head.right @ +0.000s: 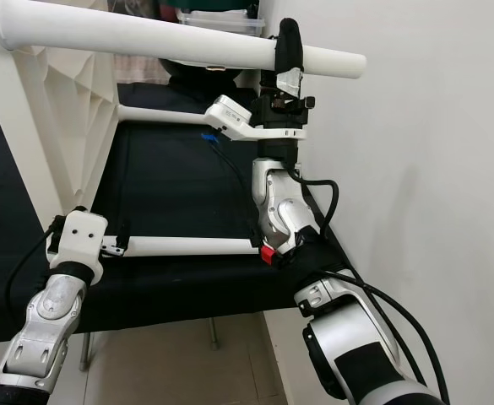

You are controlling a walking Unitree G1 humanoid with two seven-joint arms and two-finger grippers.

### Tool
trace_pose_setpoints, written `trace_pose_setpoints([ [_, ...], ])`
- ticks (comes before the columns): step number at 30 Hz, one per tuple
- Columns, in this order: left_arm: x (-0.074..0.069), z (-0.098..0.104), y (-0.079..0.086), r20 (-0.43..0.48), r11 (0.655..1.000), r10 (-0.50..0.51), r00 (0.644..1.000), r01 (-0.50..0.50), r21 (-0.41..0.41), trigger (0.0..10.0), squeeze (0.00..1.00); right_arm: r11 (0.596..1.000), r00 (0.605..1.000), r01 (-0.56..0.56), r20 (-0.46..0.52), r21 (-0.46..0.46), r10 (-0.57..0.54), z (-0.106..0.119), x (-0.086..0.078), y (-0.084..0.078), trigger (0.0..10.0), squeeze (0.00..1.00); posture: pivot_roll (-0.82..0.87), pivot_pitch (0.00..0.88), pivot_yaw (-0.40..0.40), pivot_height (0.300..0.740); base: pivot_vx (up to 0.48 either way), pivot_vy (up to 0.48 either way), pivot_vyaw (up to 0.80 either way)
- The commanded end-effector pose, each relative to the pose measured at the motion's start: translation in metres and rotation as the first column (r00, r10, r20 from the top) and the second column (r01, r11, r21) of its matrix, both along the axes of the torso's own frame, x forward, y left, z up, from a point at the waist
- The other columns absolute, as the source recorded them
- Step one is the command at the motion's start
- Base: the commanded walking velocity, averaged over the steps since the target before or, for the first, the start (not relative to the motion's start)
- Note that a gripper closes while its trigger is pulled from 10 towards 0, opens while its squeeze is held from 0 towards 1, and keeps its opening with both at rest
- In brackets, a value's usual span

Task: Building children table

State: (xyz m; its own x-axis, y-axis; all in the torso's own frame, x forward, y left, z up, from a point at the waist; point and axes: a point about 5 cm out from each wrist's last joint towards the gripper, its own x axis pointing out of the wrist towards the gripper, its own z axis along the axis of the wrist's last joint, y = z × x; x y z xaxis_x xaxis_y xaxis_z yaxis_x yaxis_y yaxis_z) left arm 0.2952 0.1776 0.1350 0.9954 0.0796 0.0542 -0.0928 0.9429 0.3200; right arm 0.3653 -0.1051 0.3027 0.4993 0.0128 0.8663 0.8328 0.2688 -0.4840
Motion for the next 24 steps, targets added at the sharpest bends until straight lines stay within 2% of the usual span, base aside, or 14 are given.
trace_pose_setpoints([
  [1,0.002,0.0,0.022,-0.007,0.995,0.097,0.995,-0.096,0.033,10.0,0.0,1.0,0.999,-0.027,0.02,0.013,0.026,0.012,0.003,0.0,0.0,0.0,0.09,0.031,-0.113,0.74,0.0,0.0,0.0],
  [4,0.006,0.009,0.048,0.01,0.983,0.165,0.986,-0.165,0.081,10.0,0.0,0.999,0.997,-0.034,0.063,0.008,0.033,0.035,0.008,-0.003,0.0,0.0,0.09,0.029,-0.113,0.74,0.0,0.0,0.0],
  [6,0.006,0.009,0.048,0.01,0.983,0.165,0.986,-0.165,0.081,10.0,0.0,0.999,0.997,-0.034,0.063,0.008,0.033,0.035,0.008,-0.003,0.0,0.0,0.09,0.029,-0.113,0.74,0.0,0.0,0.0],
  [7,0.009,0.018,0.064,0.03,0.972,0.207,0.978,-0.209,0.104,10.0,0.0,0.999,0.997,-0.037,0.074,0.019,0.036,0.047,0.011,-0.006,0.0,0.0,0.09,0.025,-0.111,0.74,0.0,0.0,0.0],
  [9,0.009,0.018,0.064,0.03,0.972,0.207,0.978,-0.209,0.104,10.0,0.0,0.999,0.997,-0.037,0.074,0.019,0.036,0.047,0.011,-0.006,0.0,0.0,0.09,0.025,-0.111,0.74,0.0,0.0,0.0],
  [10,0.016,0.058,0.107,0.125,0.938,0.283,0.951,-0.301,0.172,10.0,0.0,0.998,0.997,-0.031,0.077,0.059,0.027,0.065,0.016,-0.019,0.0,0.0,0.12,0.025,-0.117,0.74,0.0,0.0,0.0],
  [11,0.016,0.058,0.107,0.125,0.938,0.283,0.951,-0.301,0.172,10.0,0.0,0.998,0.997,-0.031,0.077,0.059,0.027,0.065,0.016,-0.019,0.0,0.0,0.12,0.025,-0.117,0.74,0.0,0.0,0.0],
  [12,0.018,0.075,0.121,0.163,0.923,0.304,0.939,-0.332,0.192,10.0,0.0,0.997,0.997,-0.028,0.075,0.071,0.022,0.07,0.018,-0.024,0.0,0.0,0.12,0.025,-0.116,0.74,0.0,0.0,0.0],
  [16,0.02,0.098,0.138,0.214,0.904,0.314,0.925,-0.36,0.23,10.0,0.0,0.995,0.998,-0.021,0.066,0.098,0.014,0.073,0.02,-0.03,0.0,0.0,0.12,0.026,-0.112,0.74,0.0,0.0,0.0],
  [17,0.025,0.126,0.154,0.268,0.879,0.317,0.91,-0.388,0.279,10.0,0.0,0.991,0.999,-0.012,0.052,0.134,0.005,0.076,0.022,-0.037,0.0,0.0,0.13,0.025,-0.111,0.74,0.0,0.0,0.0],
  [18,0.026,0.137,0.159,0.288,0.867,0.32,0.903,-0.402,0.296,10.0,0.0,0.989,0.999,-0.01,0.046,0.146,0.004,0.077,0.023,-0.039,0.0,0.0,0.13,0.026,-0.11,0.74,0.0,0.0,0.0],
  [20,0.026,0.137,0.159,0.288,0.867,0.32,0.903,-0.402,0.296,10.0,0.0,0.989,0.999,-0.01,0.046,0.146,0.004,0.077,0.023,-0.039,0.0,0.0,0.13,0.026,-0.11,0.74,0.0,0.0,0.0],
  [23,0.031,0.184,0.172,0.365,0.834,0.297,0.882,-0.426,0.351,10.0,0.0,0.973,1.0,-0.007,-0.009,0.23,0.009,0.073,0.029,-0.049,0.0,0.0,0.14,0.022,-0.104,0.74,0.0,0.0,0.0],
  [24,0.031,0.184,0.172,0.365,0.834,0.297,0.882,-0.426,0.351,10.0,0.0,0.973,1.0,-0.007,-0.009,0.23,0.009,0.073,0.029,-0.049,0.0,0.0,0.14,0.022,-0.104,0.74,0.0,0.0,0.0],
])
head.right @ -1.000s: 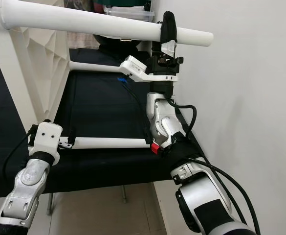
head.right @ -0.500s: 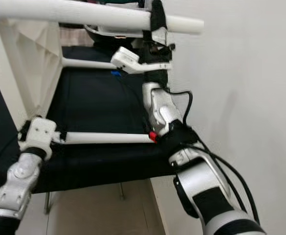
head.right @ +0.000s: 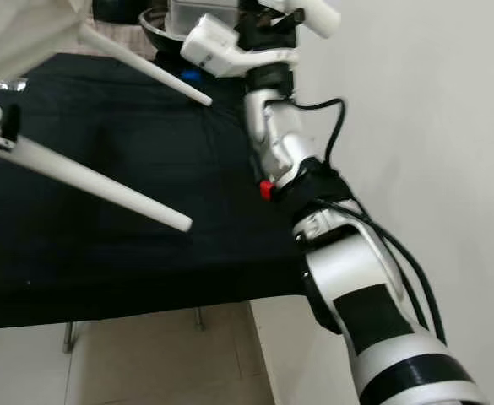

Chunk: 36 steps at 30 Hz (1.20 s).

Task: Building children table

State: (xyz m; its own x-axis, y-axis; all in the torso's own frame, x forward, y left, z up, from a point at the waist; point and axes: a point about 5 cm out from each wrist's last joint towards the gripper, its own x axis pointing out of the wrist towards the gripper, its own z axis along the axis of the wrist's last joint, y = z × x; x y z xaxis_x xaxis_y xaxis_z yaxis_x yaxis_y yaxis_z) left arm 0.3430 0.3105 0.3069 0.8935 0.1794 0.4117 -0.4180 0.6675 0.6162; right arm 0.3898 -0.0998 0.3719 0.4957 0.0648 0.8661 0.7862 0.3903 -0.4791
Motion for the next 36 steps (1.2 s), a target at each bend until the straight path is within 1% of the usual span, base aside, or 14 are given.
trace_pose_setpoints([
  [1,-0.016,0.024,0.041,0.058,0.987,0.163,0.985,-0.162,-0.017,10.0,0.0,0.963,0.991,0.128,-0.062,0.235,-0.117,0.001,0.007,-0.056,0.0,0.0,0.15,0.023,-0.102,0.74,0.0,0.0,0.0],
  [3,-0.015,0.05,0.041,0.098,0.983,0.164,0.982,-0.171,0.06,10.0,0.0,0.949,0.986,0.122,-0.141,0.291,-0.084,-0.013,0.012,-0.057,0.0,0.0,0.15,0.021,-0.1,0.74,0.0,0.0,0.0],
  [7,-0.014,0.061,0.041,0.115,0.981,0.167,0.979,-0.177,0.083,10.0,0.0,0.938,0.982,0.122,-0.175,0.324,-0.068,-0.02,0.014,-0.059,0.0,0.0,0.16,0.022,-0.099,0.74,0.0,0.0,0.0],
  [9,-0.013,0.097,0.033,0.175,0.968,0.154,0.973,-0.184,0.168,10.0,0.0,0.895,0.952,0.128,-0.306,0.428,0.011,-0.051,0.021,-0.06,0.0,0.0,0.17,0.018,-0.097,0.74,0.0,0.0,0.0],
  [12,-0.013,0.097,0.033,0.175,0.968,0.154,0.973,-0.184,0.168,10.0,0.0,0.895,0.952,0.128,-0.306,0.428,0.011,-0.051,0.021,-0.06,0.0,0.0,0.17,0.018,-0.097,0.74,0.0,0.0,0.0],
  [13,-0.012,0.114,0.028,0.201,0.964,0.141,0.969,-0.181,0.196,10.0,0.0,0.859,0.922,0.138,-0.382,0.492,0.071,-0.07,0.024,-0.06,0.0,0.0,0.18,0.017,-0.097,0.74,0.0,0.0,0.0],
  [14,-0.012,0.114,0.028,0.201,0.964,0.141,0.969,-0.181,0.196,10.0,0.0,0.859,0.922,0.138,-0.382,0.492,0.071,-0.07,0.024,-0.06,0.0,0.0,0.18,0.017,-0.097,0.74,0.0,0.0,0.0],
  [15,-0.011,0.133,0.019,0.236,0.956,0.13,0.963,-0.185,0.229,10.0,0.0,0.817,0.878,0.152,-0.456,0.557,0.148,-0.092,0.026,-0.057,0.0,0.0,0.18,0.013,-0.09,0.74,0.0,0.0,0.0],
  [17,-0.011,0.133,0.019,0.236,0.956,0.13,0.963,-0.185,0.229,10.0,0.0,0.817,0.878,0.152,-0.456,0.557,0.148,-0.092,0.026,-0.057,0.0,0.0,0.18,0.013,-0.09,0.74,0.0,0.0,0.0],
  [18,-0.01,0.148,0.01,0.262,0.953,0.115,0.958,-0.181,0.244,10.0,0.0,0.773,0.838,0.174,-0.504,0.61,0.21,-0.11,0.027,-0.056,0.0,0.0,0.18,0.01,-0.09,0.74,0.0,0.0,0.0],
  [23,-0.007,0.169,-0.007,0.296,0.948,0.081,0.952,-0.165,0.272,10.0,0.0,0.73,0.785,0.202,-0.553,0.653,0.278,-0.133,0.027,-0.053,0.0,0.0,0.19,0.0,-0.077,0.74,0.0,0.0,0.0],
  [24,0.0,0.176,-0.024,0.312,0.951,0.03,0.95,-0.123,0.284,10.0,0.0,0.715,0.749,0.204,-0.577,0.668,0.326,-0.147,0.025,-0.045,0.0,0.0,0.19,0.0,-0.069,0.74,0.0,0.0,0.0],
  [33,0.019,0.158,-0.051,0.245,0.956,-0.088,0.966,0.014,0.291,10.0,0.0,0.68,0.677,0.216,-0.609,0.7,0.413,-0.167,0.023,-0.032,0.0,0.0,0.18,0.0,-0.068,0.74,0.0,0.0,0.0],
  [36,0.033,0.132,-0.069,0.163,0.948,-0.195,0.967,0.143,0.286,10.0,0.0,0.663,0.635,0.213,-0.617,0.718,0.464,-0.178,0.02,-0.024,0.0,0.0,0.18,0.0,-0.066,0.74,0.0,0.0,0.0],
])
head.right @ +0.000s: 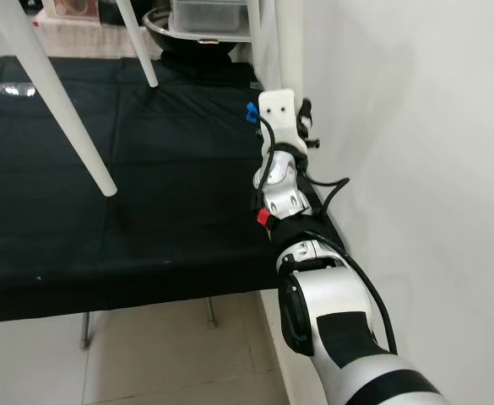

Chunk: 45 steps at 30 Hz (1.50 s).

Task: Building children table

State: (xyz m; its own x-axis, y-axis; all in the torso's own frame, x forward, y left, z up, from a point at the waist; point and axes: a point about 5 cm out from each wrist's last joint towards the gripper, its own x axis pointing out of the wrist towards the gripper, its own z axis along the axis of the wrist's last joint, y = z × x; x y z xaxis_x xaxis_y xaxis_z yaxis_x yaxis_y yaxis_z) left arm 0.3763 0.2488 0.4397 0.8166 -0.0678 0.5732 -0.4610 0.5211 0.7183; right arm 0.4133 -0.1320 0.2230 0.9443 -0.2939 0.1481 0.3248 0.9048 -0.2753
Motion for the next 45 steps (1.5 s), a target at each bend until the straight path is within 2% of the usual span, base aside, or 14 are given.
trace_pose_setpoints([
  [1,0.008,-0.022,-0.02,-0.062,0.991,-0.133,0.989,0.133,-0.007,10.0,0.0,0.996,0.983,-0.087,-0.161,0.0,0.086,-0.034,-0.005,0.013,0.0,0.0,0.18,0.001,-0.07,0.74,0.0,0.0,0.0],
  [2,0.017,-0.057,-0.037,-0.171,0.975,-0.212,0.962,0.219,0.026,10.0,0.0,0.994,0.979,-0.108,-0.171,0.03,0.111,-0.038,-0.006,0.017,0.0,0.0,0.17,0.004,-0.07,0.74,0.0,0.0,0.0],
  [5,0.02,-0.081,-0.047,-0.242,0.96,-0.259,0.935,0.277,0.043,10.0,0.0,0.992,0.976,-0.119,-0.177,0.047,0.125,-0.04,-0.006,0.019,0.0,0.0,0.17,0.006,-0.07,0.74,0.0,0.0,0.0],
  [6,0.021,-0.108,-0.059,-0.302,0.942,-0.302,0.904,0.333,0.054,10.0,0.0,0.989,0.975,-0.137,-0.171,0.059,0.145,-0.04,-0.007,0.021,0.0,0.0,0.16,0.005,-0.072,0.74,0.0,0.0,0.0],
  [8,0.021,-0.108,-0.059,-0.302,0.942,-0.302,0.904,0.333,0.054,10.0,0.0,0.989,0.975,-0.137,-0.171,0.059,0.145,-0.04,-0.007,0.021,0.0,0.0,0.16,0.005,-0.072,0.74,0.0,0.0,0.0],
  [11,0.007,-0.182,-0.085,-0.381,0.908,-0.393,0.837,0.42,-0.014,10.0,0.0,0.976,0.968,-0.199,-0.134,0.093,0.21,-0.034,-0.006,0.028,0.0,0.0,0.15,0.014,-0.077,0.74,0.0,0.0,0.0],
  [23,-0.029,-0.219,-0.09,-0.411,0.896,-0.441,0.798,0.418,-0.149,10.0,0.0,0.947,0.936,-0.281,-0.175,0.155,0.306,-0.045,-0.011,0.047,0.0,0.0,0.17,0.017,-0.091,0.74,0.0,0.0,0.0],
  [25,-0.042,-0.238,-0.094,-0.433,0.89,-0.457,0.777,0.401,-0.219,10.0,0.0,0.931,0.924,-0.315,-0.166,0.187,0.345,-0.046,-0.013,0.053,10.0,0.0,0.17,0.018,-0.092,0.74,0.0,0.0,0.0],
  [31,-0.066,-0.262,-0.103,-0.456,0.878,-0.476,0.752,0.372,-0.302,10.0,0.0,0.853,0.881,-0.429,-0.069,0.296,0.467,-0.039,-0.017,0.061,10.0,0.06,0.16,0.019,-0.091,0.74,0.0,0.0,0.0],
  [32,-0.07,-0.266,-0.104,-0.462,0.879,-0.47,0.752,0.35,-0.324,10.0,0.0,0.841,0.875,-0.444,-0.051,0.308,0.481,-0.039,-0.018,0.06,10.0,1.0,0.15,0.016,-0.089,0.74,0.0,0.0,0.0],
  [39,-0.086,-0.279,-0.102,-0.478,0.879,-0.443,0.758,0.265,-0.395,10.0,0.0,0.818,0.859,-0.496,0.025,0.292,0.511,-0.034,-0.026,0.054,10.0,1.0,0.15,0.009,-0.088,0.74,0.0,0.0,0.0],
  [40,-0.093,-0.284,-0.1,-0.475,0.868,-0.442,0.761,0.229,-0.44,10.0,0.0,0.81,0.85,-0.511,0.033,0.288,0.525,-0.036,-0.032,0.051,10.0,0.0,0.14,0.003,-0.09,0.74,0.0,0.0,0.0],
  [43,-0.093,-0.284,-0.1,-0.475,0.868,-0.442,0.761,0.229,-0.44,10.0,0.0,0.81,0.85,-0.511,0.033,0.288,0.525,-0.036,-0.032,0.051,10.0,0.0,0.14,0.003,-0.09,0.74,0.0,0.0,0.0],
  [45,-0.11,-0.295,-0.098,-0.472,0.827,-0.457,0.753,0.165,-0.537,10.0,0.0,0.787,0.823,-0.558,0.051,0.264,0.566,-0.044,-0.053,0.04,10.0,0.0,0.13,0.0,-0.088,0.74,0.0,0.0,0.0],
])
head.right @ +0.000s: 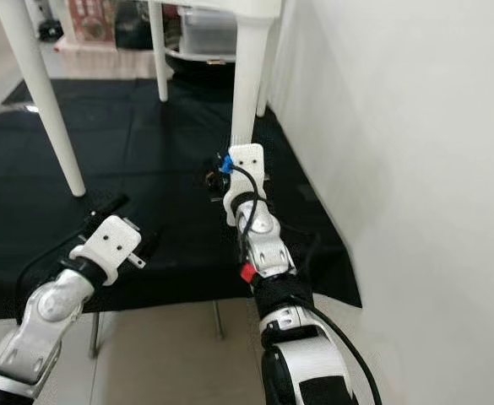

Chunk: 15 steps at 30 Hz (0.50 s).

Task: Building children table

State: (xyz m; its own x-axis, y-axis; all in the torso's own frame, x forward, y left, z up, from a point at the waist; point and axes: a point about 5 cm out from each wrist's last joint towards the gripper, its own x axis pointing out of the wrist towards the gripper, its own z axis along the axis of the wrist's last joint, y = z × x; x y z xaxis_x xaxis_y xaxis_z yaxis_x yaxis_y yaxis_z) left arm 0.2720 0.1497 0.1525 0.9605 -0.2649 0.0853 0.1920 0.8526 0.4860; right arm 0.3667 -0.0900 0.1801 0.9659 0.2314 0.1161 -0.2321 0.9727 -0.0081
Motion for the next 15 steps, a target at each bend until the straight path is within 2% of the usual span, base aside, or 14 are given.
trace_pose_setpoints([
  [1,-0.014,-0.012,0.001,-0.07,0.997,0.028,0.997,-0.033,-0.071,10.0,0.0,0.998,0.998,-0.056,0.005,-0.005,0.056,-0.006,-0.017,-0.006,10.0,0.0,0.13,0.0,-0.088,0.74,0.0,0.0,0.0],
  [2,-0.014,-0.012,0.001,-0.07,0.997,0.028,0.997,-0.033,-0.071,10.0,0.0,0.998,0.998,-0.056,0.005,-0.005,0.056,-0.006,-0.017,-0.006,10.0,0.0,0.13,0.0,-0.088,0.74,0.0,0.0,0.0],
  [4,-0.031,-0.023,-0.002,-0.127,0.988,0.04,0.991,-0.058,-0.144,10.0,0.0,0.995,0.995,-0.097,-0.032,0.008,0.097,-0.03,-0.048,-0.016,10.0,0.0,0.11,0.0,-0.082,0.74,0.0,0.0,0.0],
  [6,-0.041,-0.029,-0.006,-0.157,0.981,0.04,0.987,-0.069,-0.182,10.0,0.0,0.993,0.99,-0.12,-0.076,0.014,0.12,-0.049,-0.071,-0.02,10.0,0.0,0.11,0.0,-0.081,0.74,0.0,0.0,0.0],
  [11,-0.044,-0.03,-0.009,-0.169,0.979,0.041,0.985,-0.074,-0.192,10.0,0.0,0.992,0.988,-0.122,-0.094,0.015,0.122,-0.054,-0.077,-0.022,10.0,0.0,0.11,0.0,-0.081,0.74,0.0,0.0,0.0],
  [12,-0.048,-0.033,-0.013,-0.19,0.975,0.038,0.981,-0.078,-0.21,10.0,0.0,0.993,0.986,-0.117,-0.119,0.012,0.118,-0.061,-0.087,-0.022,10.0,0.0,0.1,0.0,-0.072,0.74,0.0,0.0,0.0],
  [13,-0.048,-0.033,-0.013,-0.19,0.975,0.038,0.981,-0.078,-0.21,10.0,0.0,0.993,0.986,-0.117,-0.119,0.012,0.118,-0.061,-0.087,-0.022,10.0,0.0,0.1,0.0,-0.072,0.74,0.0,0.0,0.0],
  [14,-0.054,-0.038,-0.018,-0.217,0.971,0.026,0.976,-0.076,-0.225,10.0,0.0,0.991,0.98,-0.13,-0.15,0.021,0.132,-0.068,-0.101,-0.018,10.0,0.0,0.08,0.0,-0.062,0.74,0.0,0.0,0.0],
  [15,-0.054,-0.038,-0.018,-0.217,0.971,0.026,0.976,-0.076,-0.225,10.0,0.0,0.991,0.98,-0.13,-0.15,0.021,0.132,-0.068,-0.101,-0.018,10.0,0.0,0.08,0.0,-0.062,0.74,0.0,0.0,0.0],
])
